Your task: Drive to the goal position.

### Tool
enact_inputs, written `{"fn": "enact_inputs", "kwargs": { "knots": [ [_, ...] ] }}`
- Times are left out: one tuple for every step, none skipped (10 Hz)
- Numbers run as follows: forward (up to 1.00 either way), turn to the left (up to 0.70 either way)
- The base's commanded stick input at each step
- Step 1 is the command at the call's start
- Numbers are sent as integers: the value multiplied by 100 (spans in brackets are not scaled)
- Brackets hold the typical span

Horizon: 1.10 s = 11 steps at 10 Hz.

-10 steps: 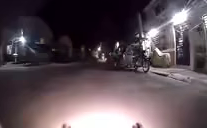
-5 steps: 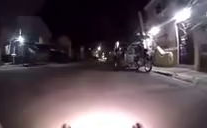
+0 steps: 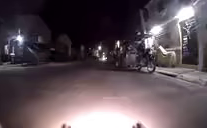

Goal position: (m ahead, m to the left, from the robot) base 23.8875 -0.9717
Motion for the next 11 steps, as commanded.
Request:
{"fn": "enact_inputs", "kwargs": {
  "knots": [
    [53,-13],
    [53,-13],
    [53,-13],
    [53,-13],
    [53,-11],
    [53,0],
    [53,0],
    [53,0],
    [53,0],
    [53,0],
    [53,0]
  ]
}}
